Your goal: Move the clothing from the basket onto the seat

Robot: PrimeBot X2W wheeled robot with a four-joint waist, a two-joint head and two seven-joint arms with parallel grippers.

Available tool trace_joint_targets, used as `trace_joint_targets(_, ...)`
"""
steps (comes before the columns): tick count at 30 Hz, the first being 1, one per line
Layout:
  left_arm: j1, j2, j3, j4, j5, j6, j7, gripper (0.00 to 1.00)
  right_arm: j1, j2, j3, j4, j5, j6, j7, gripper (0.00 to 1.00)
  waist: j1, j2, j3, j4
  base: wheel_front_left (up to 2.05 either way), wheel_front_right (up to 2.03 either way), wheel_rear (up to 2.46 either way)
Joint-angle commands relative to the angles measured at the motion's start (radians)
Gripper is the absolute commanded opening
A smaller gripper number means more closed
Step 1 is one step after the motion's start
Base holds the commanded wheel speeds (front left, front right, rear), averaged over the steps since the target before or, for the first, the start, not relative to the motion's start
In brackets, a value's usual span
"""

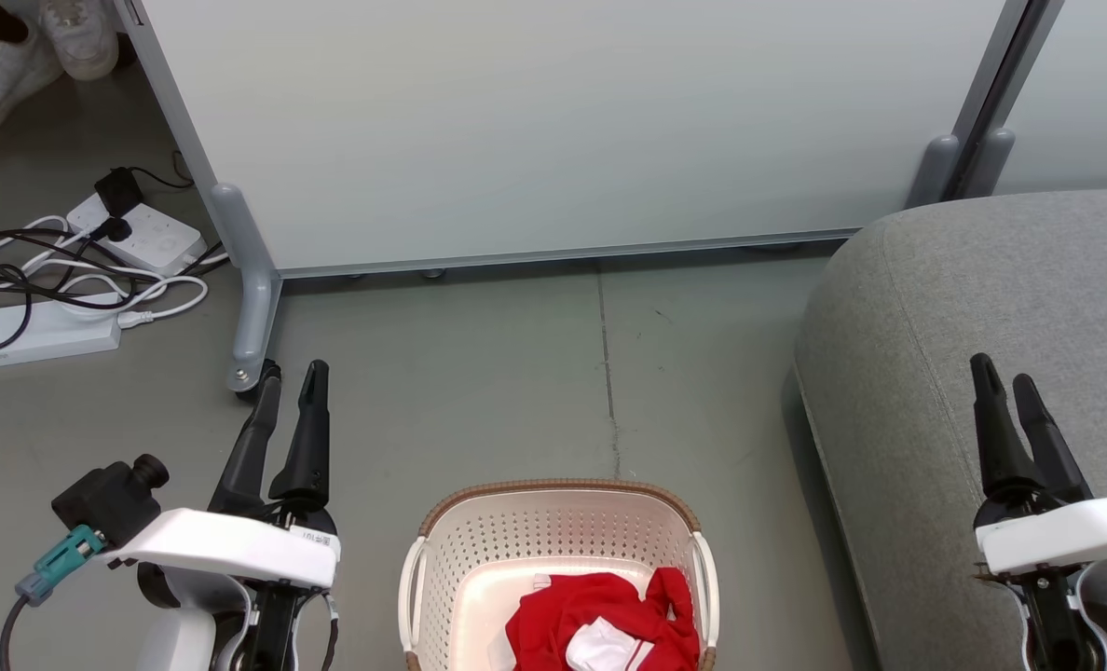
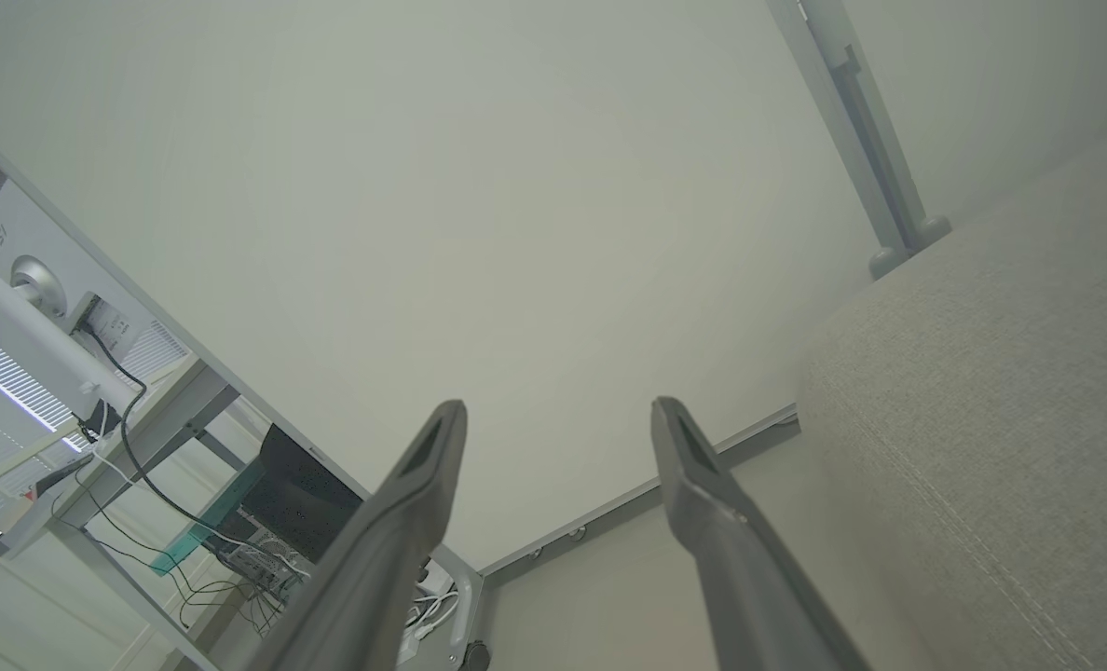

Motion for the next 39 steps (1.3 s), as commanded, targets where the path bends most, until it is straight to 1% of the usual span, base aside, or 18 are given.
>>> trace_joint_targets(1,-0.033,0.012,-0.004,-0.008,0.039,0.006,-0.01,1.0,-0.027,-0.013,0.007,-0.011,-0.045,0.004,-0.012,1.0,0.0,0.0,-0.001,0.0,0.0,0.0,0.0)
trace_joint_targets(8,-0.029,0.021,-0.017,0.01,0.142,0.029,-0.029,1.0,-0.031,-0.015,0.031,-0.003,-0.167,0.005,-0.035,1.0,0.0,0.0,-0.002,-0.001,0.0,0.0,0.0)
trace_joint_targets(17,-0.022,0.03,-0.024,0.042,0.242,0.05,-0.055,1.0,-0.027,-0.009,0.042,0.022,-0.286,0.005,-0.063,1.0,0.0,0.0,-0.003,0.0,0.0,0.0,0.0)
trace_joint_targets(25,-0.024,0.035,-0.032,0.075,0.316,0.061,-0.074,1.0,-0.021,-0.001,0.046,0.046,-0.376,0.005,-0.085,1.0,0.0,0.0,-0.005,-0.001,0.0,0.0,0.0)
trace_joint_targets(31,-0.023,0.035,-0.033,0.092,0.352,0.071,-0.082,1.0,-0.025,-0.003,0.057,0.065,-0.423,0.005,-0.097,1.0,0.0,0.0,-0.006,-0.002,0.0,0.0,0.0)
trace_joint_targets(39,-0.024,0.031,-0.026,0.111,0.402,0.099,-0.083,1.0,-0.031,-0.001,0.069,0.09,-0.489,0.005,-0.118,1.0,0.0,0.0,-0.004,-0.001,0.0,0.0,0.0)
